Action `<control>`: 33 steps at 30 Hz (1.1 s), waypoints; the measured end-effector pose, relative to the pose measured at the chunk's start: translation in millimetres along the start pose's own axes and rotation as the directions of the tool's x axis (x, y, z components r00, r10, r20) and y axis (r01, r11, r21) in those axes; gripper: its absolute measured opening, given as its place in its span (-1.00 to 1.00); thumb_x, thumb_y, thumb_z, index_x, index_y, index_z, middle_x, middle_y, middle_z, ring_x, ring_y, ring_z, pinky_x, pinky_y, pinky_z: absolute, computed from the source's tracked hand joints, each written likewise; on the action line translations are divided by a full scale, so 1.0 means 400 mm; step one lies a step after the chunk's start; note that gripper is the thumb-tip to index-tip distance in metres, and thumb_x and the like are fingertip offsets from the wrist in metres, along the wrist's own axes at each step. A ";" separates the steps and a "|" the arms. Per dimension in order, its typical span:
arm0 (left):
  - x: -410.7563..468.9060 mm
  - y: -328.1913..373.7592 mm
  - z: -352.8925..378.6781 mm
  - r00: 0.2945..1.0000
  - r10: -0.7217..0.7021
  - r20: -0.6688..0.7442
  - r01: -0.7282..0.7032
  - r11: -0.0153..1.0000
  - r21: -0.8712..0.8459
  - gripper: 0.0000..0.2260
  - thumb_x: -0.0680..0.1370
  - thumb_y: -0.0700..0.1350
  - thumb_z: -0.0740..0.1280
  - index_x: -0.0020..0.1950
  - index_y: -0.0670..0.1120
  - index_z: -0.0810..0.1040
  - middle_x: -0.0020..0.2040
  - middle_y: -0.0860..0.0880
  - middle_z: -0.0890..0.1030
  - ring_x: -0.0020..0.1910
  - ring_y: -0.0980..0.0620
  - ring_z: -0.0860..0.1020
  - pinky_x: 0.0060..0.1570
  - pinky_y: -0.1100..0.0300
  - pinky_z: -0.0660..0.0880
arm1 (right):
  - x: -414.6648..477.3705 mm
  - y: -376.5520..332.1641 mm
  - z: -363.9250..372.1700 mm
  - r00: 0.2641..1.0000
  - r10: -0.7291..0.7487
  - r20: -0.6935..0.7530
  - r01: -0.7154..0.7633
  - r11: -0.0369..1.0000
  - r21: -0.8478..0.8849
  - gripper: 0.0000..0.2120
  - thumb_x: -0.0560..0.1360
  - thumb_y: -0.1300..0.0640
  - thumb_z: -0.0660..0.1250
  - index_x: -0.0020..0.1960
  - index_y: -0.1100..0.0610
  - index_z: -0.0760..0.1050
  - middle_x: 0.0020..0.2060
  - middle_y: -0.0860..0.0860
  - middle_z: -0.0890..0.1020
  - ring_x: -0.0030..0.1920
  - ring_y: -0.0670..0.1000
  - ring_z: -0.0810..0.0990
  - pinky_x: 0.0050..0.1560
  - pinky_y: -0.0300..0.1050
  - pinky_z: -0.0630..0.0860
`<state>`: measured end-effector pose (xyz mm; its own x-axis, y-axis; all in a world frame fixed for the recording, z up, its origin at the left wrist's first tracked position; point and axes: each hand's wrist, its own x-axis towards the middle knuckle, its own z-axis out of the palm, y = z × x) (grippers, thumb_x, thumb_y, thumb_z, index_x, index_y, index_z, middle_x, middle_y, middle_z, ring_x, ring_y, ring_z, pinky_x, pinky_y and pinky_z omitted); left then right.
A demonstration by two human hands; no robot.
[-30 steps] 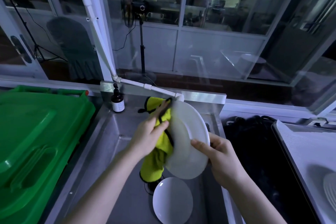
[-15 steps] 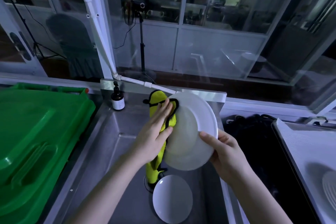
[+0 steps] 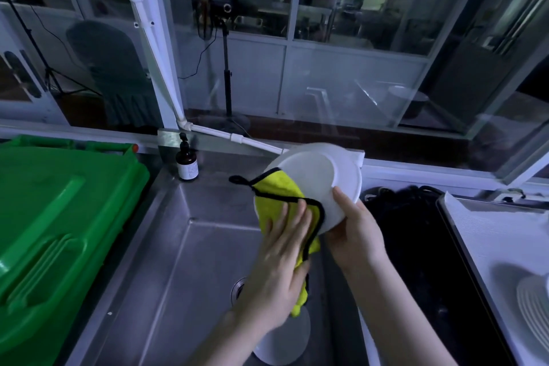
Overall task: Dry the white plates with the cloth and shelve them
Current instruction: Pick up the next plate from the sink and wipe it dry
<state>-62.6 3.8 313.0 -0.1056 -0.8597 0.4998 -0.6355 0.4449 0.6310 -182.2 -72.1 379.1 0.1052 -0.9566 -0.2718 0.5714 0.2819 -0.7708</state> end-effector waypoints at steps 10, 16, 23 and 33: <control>-0.011 -0.067 -0.051 0.984 -0.176 -0.008 0.173 0.974 -0.149 -0.44 0.63 -0.19 0.23 0.58 0.02 0.09 0.61 0.14 0.03 0.58 -0.05 0.09 0.48 -0.16 0.23 | -0.001 -0.026 -0.024 0.999 -0.015 -0.033 0.016 1.000 0.017 -0.84 0.62 0.20 0.24 0.12 0.21 0.57 -0.09 0.12 0.75 -0.12 0.04 0.74 -0.17 -0.10 0.68; 0.059 -0.022 -0.075 0.987 -0.101 0.124 0.102 0.995 -0.006 -0.50 0.65 -0.05 0.16 0.56 0.09 0.06 0.56 0.26 0.04 0.56 0.24 -0.04 0.51 0.29 0.00 | -0.026 0.013 -0.010 1.000 0.016 -0.022 -0.019 0.993 -0.115 -0.81 0.58 0.22 0.30 0.13 0.27 0.60 0.01 0.25 0.71 -0.04 0.17 0.69 0.02 0.06 0.62; 0.130 -0.071 -0.135 0.926 -0.341 0.159 0.364 0.919 -0.152 -0.49 0.66 -0.22 0.19 0.57 -0.01 0.11 0.53 0.21 -0.04 0.58 0.17 -0.04 0.42 0.45 -0.06 | -0.048 0.023 -0.019 0.998 0.021 0.062 -0.005 0.970 -0.245 -0.78 0.35 0.12 0.45 -0.07 0.20 0.72 -0.07 0.24 0.71 -0.11 0.15 0.69 -0.12 0.00 0.60; 0.156 -0.035 -0.132 0.964 -0.139 0.228 0.170 0.977 -0.125 -0.48 0.66 -0.19 0.20 0.57 0.04 0.10 0.57 0.21 0.02 0.56 0.25 -0.06 0.56 0.05 -0.05 | -0.045 0.020 -0.020 0.990 0.057 0.128 -0.035 0.985 -0.168 -0.75 0.41 0.17 0.40 0.02 0.25 0.70 0.01 0.29 0.70 -0.07 0.17 0.71 -0.07 -0.01 0.65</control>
<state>-20.0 -42.9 366.8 -0.1877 -0.9475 0.2590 -0.5438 0.3198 0.7759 -186.2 -51.9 373.3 0.2413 -0.9405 -0.2392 0.4222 0.3237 -0.8467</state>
